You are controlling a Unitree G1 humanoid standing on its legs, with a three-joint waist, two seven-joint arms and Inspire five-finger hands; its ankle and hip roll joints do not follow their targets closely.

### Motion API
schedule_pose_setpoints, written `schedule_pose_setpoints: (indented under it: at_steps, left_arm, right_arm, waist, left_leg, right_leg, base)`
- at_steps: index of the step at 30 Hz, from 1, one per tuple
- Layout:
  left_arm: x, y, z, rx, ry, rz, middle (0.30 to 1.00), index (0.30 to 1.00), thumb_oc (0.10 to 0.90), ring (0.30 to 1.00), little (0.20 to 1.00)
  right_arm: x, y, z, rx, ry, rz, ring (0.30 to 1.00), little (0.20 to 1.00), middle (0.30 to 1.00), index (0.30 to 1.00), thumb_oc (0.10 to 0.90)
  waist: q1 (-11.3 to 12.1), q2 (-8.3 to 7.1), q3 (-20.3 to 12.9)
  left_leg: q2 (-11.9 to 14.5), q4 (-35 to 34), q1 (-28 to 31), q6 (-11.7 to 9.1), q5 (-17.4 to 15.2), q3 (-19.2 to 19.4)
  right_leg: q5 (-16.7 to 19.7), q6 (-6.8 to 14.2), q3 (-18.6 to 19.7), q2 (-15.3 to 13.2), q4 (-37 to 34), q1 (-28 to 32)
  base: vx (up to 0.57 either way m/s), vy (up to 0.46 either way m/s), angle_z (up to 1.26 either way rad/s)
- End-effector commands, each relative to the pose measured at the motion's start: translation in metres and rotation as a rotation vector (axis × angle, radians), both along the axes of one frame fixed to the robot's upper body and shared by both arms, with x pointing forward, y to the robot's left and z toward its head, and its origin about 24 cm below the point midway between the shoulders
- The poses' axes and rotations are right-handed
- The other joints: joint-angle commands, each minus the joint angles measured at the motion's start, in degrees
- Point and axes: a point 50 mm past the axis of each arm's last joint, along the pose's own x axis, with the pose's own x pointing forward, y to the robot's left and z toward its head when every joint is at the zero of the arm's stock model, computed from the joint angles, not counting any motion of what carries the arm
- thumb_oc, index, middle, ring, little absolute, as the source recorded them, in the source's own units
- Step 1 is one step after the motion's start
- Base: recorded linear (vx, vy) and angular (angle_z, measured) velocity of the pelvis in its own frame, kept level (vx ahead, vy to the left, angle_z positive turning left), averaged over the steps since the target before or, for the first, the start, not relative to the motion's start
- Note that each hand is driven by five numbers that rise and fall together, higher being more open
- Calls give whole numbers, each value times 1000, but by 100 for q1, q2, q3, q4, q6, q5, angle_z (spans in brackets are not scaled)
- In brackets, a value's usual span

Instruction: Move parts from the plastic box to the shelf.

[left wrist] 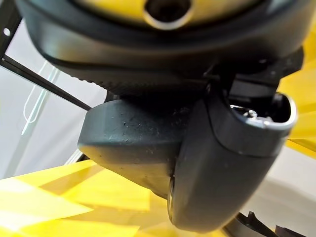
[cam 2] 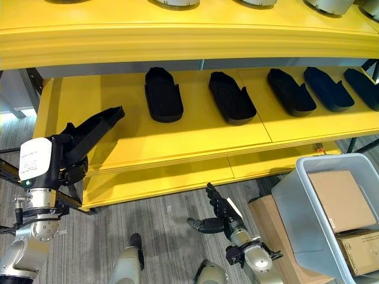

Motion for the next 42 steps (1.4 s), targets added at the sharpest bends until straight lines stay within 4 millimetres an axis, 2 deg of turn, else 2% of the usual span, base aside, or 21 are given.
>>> schedule_pose_setpoints:
  at_steps: [1,6,16,22,29,36,42]
  left_arm:
    - [9,5,56,-10,-346,43,300,300,400,300,300]
    - [30,17,62,-89,-381,151,300,300,400,300,300]
    - [40,42,90,-120,-486,291,300,300,400,300,300]
    - [42,57,94,-136,-482,347,300,300,400,300,300]
    - [48,61,100,-140,-473,361,300,300,400,300,300]
    - [49,54,113,-76,-507,332,300,300,400,300,300]
    - [48,62,119,-64,-507,367,300,300,400,300,300]
  right_arm:
    - [16,9,30,58,-165,53,1000,1000,1000,1000,900]
    - [18,14,34,53,-170,102,1000,1000,1000,1000,900]
    - [17,19,37,59,-167,166,1000,1000,1000,1000,900]
    - [16,24,36,64,-156,202,1000,1000,1000,1000,900]
    - [15,25,37,69,-156,219,1000,1000,1000,1000,900]
    - [14,25,36,66,-153,226,1000,1000,1000,1000,900]
    - [12,24,35,56,-151,228,1000,1000,1000,1000,900]
  waist:
    - [46,26,-525]
    - [-98,15,-512]
    - [-247,-88,-500]
    - [-309,-116,-532]
    - [-377,-124,-564]
    - [-413,-132,-608]
    - [-430,-104,-668]
  left_leg:
    - [859,-45,471,-722,-209,-404]
    - [941,76,280,-774,-204,-433]
    - [1133,288,-63,-813,-222,-437]
    - [1233,381,-144,-819,-253,-413]
    - [1272,445,-207,-828,-266,-406]
    - [1318,483,-247,-829,-284,-431]
    - [1368,512,-251,-835,-304,-413]
  right_leg:
    - [442,247,295,-242,-442,-77]
    - [378,197,392,-165,-292,-284]
    - [313,141,534,-28,-43,-717]
    - [299,125,654,59,31,-882]
    - [290,125,703,100,68,-957]
    - [290,121,717,156,69,-977]
    - [279,121,759,200,92,-1006]
  base:
    - [0,0,0]
    - [6,-14,-4]
    - [0,-25,-7]
    - [18,-15,-8]
    - [12,-5,-3]
    - [0,0,0]
    - [6,-4,-3]
